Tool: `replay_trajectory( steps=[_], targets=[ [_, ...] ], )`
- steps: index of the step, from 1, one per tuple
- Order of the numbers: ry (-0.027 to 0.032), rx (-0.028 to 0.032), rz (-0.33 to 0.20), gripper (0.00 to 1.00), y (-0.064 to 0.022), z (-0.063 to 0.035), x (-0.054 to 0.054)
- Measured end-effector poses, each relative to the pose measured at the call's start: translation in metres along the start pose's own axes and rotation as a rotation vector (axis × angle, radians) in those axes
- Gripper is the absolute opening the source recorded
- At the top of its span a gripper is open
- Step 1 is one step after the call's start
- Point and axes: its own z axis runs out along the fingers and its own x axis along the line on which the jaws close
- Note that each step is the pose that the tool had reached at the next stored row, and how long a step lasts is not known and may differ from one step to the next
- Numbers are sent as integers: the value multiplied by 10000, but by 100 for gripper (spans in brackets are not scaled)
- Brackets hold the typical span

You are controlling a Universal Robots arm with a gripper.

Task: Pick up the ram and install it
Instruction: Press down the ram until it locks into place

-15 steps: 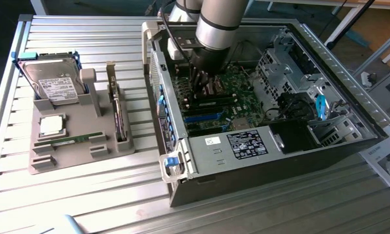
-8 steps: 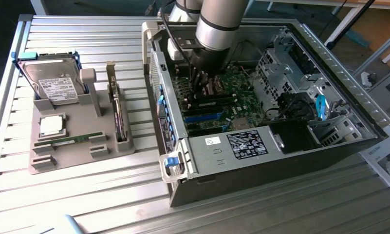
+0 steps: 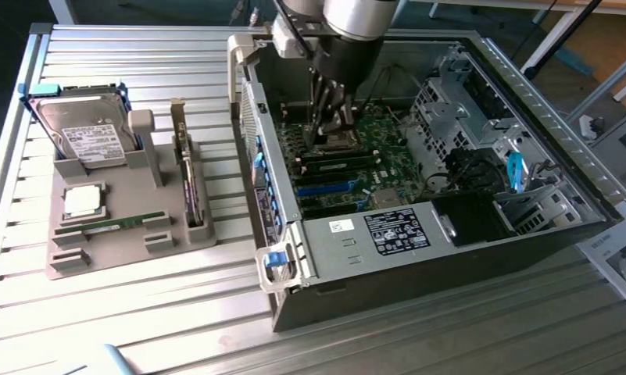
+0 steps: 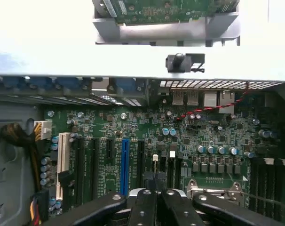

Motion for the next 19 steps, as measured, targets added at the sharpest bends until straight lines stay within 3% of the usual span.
replay_trajectory(
  steps=[7, 10, 12, 17, 19],
  targets=[
    [24, -2, 2, 11, 25, -428, 27],
    [35, -2, 2, 11, 32, -561, 35],
    [52, -2, 4, 11, 36, -627, 39],
    [58, -3, 5, 11, 31, -629, 39],
    [58, -2, 4, 11, -69, -634, 43]
  ],
)
